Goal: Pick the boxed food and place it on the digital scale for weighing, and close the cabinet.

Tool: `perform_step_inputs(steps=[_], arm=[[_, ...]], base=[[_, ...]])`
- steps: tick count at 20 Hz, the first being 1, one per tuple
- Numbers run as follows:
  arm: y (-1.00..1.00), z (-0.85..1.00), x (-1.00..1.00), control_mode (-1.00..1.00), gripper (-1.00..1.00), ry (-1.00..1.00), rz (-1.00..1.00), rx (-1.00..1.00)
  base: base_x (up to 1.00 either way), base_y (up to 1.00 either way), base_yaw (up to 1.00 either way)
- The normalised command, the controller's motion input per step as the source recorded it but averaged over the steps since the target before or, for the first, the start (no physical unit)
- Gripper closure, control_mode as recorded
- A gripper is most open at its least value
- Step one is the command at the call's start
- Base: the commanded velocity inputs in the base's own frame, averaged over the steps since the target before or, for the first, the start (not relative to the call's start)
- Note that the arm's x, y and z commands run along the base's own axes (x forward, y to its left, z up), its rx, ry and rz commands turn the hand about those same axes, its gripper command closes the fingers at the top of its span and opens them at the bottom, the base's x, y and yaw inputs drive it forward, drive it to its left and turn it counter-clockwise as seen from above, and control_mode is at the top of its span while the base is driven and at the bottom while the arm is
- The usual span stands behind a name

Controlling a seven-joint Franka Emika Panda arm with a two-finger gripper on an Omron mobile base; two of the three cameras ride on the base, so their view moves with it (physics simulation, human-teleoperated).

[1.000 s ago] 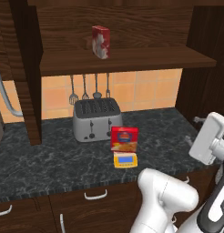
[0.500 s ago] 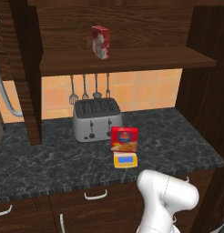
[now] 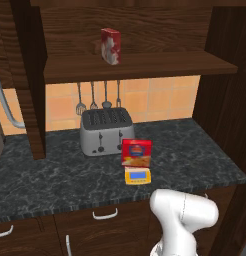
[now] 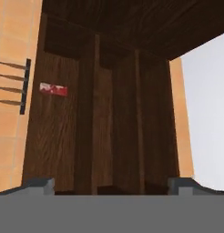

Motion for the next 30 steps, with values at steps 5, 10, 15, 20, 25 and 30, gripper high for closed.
perform_step_inputs(steps=[5,10,15,20,25,30], arm=[[-0.03,0.24,-0.49,-1.0,-1.0,-0.3,-0.04,0.01],[-0.93,0.53,0.0,-1.0,-1.0,-0.07,0.01,0.13],[-0.5,0.4,-0.42,-1.0,-1.0,-0.07,0.02,0.19],[-0.56,0.43,-0.15,-1.0,-1.0,0.02,0.0,0.1],[-0.58,0.25,0.02,-1.0,-1.0,0.18,0.0,0.15],[-0.24,-0.24,0.5,-1.0,-1.0,0.17,0.0,0.01]], base=[[0.0,0.0,0.0],[0.0,0.0,0.0],[0.0,0.0,0.0],[0.0,0.0,0.0],[0.0,0.0,0.0],[0.0,0.0,0.0]])
